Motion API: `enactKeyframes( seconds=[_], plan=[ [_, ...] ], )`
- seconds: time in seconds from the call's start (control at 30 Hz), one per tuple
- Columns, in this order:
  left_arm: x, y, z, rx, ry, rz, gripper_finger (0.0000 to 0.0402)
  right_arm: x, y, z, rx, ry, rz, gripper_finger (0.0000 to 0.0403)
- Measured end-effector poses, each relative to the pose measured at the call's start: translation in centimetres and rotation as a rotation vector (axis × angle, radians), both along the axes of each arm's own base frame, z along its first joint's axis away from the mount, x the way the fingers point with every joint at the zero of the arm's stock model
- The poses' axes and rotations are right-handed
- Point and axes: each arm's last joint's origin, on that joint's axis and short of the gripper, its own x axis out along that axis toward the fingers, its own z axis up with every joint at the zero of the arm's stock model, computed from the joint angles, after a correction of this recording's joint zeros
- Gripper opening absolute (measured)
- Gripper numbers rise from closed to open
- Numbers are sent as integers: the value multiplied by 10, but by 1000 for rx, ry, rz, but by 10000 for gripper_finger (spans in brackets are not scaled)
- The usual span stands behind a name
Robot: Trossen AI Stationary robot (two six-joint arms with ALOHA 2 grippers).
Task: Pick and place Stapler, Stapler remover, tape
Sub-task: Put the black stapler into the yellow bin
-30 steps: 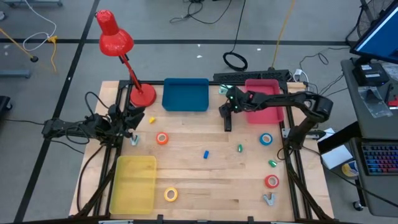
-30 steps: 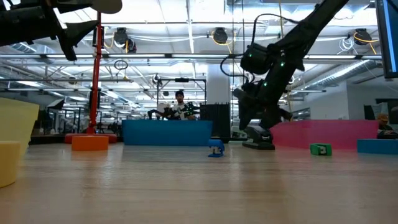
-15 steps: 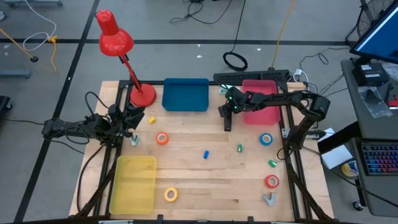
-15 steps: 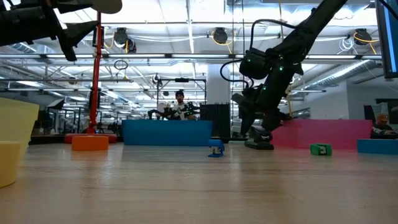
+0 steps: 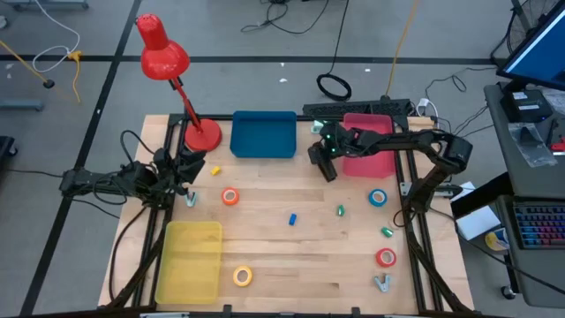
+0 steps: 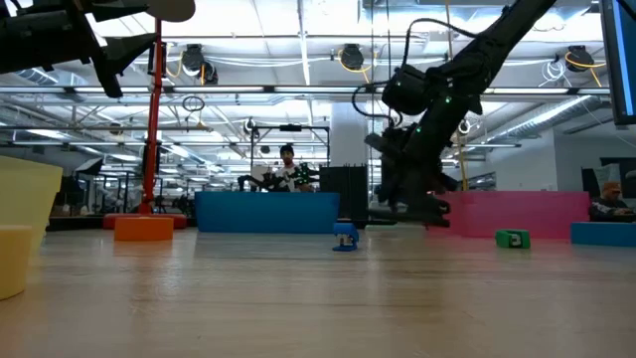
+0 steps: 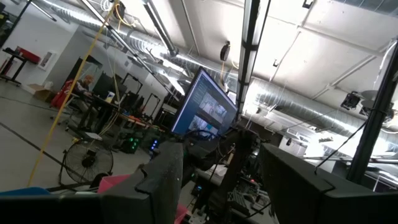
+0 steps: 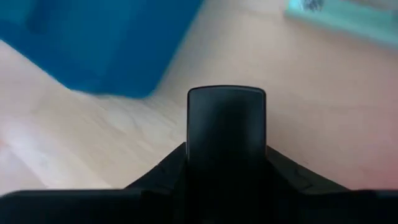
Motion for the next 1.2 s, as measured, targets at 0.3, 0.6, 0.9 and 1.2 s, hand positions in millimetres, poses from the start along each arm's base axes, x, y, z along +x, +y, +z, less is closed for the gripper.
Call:
enactKeyframes(
  seconds=[0.3, 0.6, 0.9, 1.2],
  plan=[
    [0, 0, 0, -7, -1, 5, 212, -17, 10, 58, -130, -158, -37, 124],
    [2, 0, -1, -81, -12, -35, 212, -32, 26, 116, -269, -435, -9, 124],
    [19, -1, -3, -200, 69, -90, 212, -12, 50, 141, -344, -713, 135, 124],
    [56, -8, 36, -131, 177, -92, 212, 4, 70, 143, -439, -773, 263, 124]
  ],
)
